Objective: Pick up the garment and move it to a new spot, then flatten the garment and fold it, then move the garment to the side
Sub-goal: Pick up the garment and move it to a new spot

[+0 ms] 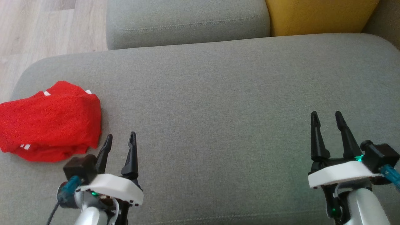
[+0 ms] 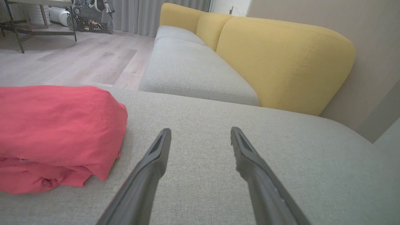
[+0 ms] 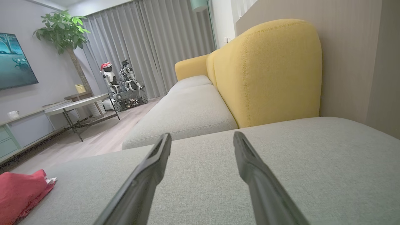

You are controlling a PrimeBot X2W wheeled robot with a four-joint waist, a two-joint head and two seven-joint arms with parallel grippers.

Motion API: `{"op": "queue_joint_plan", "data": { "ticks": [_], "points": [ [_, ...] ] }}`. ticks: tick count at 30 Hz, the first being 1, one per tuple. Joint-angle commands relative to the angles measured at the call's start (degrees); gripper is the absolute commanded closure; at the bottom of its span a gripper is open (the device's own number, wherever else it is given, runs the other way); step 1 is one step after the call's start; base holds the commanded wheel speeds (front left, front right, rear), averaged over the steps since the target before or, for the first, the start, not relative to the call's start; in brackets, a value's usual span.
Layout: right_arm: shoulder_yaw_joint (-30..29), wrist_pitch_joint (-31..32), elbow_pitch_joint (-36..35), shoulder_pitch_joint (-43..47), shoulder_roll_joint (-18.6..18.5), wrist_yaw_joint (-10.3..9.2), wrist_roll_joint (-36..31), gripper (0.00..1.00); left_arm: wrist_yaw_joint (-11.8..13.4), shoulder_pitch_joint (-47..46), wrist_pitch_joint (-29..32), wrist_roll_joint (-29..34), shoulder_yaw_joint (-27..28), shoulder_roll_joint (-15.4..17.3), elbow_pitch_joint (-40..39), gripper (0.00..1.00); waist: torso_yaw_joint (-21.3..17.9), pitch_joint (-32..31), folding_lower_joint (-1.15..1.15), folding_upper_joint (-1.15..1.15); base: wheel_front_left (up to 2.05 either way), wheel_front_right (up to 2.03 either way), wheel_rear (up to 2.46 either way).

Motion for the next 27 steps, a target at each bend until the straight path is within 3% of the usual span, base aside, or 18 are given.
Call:
{"op": "queue_joint_plan", "data": {
  "ticks": [1, 10, 18, 27],
  "points": [
    [1.58, -0.94, -1.60, -3.29, -0.42, -0.03, -2.05, 0.00, 1.02, -4.01, -1.02, 2.09, 0.63, 1.34, -1.95, 0.00, -0.03, -0.01, 0.00, 0.00, 0.00, 0.00, 0.00],
    [2.55, -2.29, -1.41, -3.80, -0.44, -0.03, -7.52, 0.00, 5.80, -4.82, -2.39, 7.74, -2.39, 3.54, -2.25, 0.00, -0.13, -0.12, 0.00, 0.00, 0.00, 0.00, 0.00],
    [3.91, -3.64, -2.36, -3.93, -0.47, -0.04, -6.88, 0.00, 9.34, -5.52, -3.74, 12.11, -6.78, 5.10, -2.31, 0.00, -0.26, -0.24, 0.00, 0.00, 0.00, 0.00, 0.00],
    [6.07, -5.16, 2.17, -4.22, -0.50, -0.04, 0.25, 0.00, 5.95, -3.46, -5.28, 9.31, -2.99, 1.57, -0.33, 0.00, -0.20, -0.72, 0.00, 0.00, 0.00, 0.00, 0.00]
  ]
}}
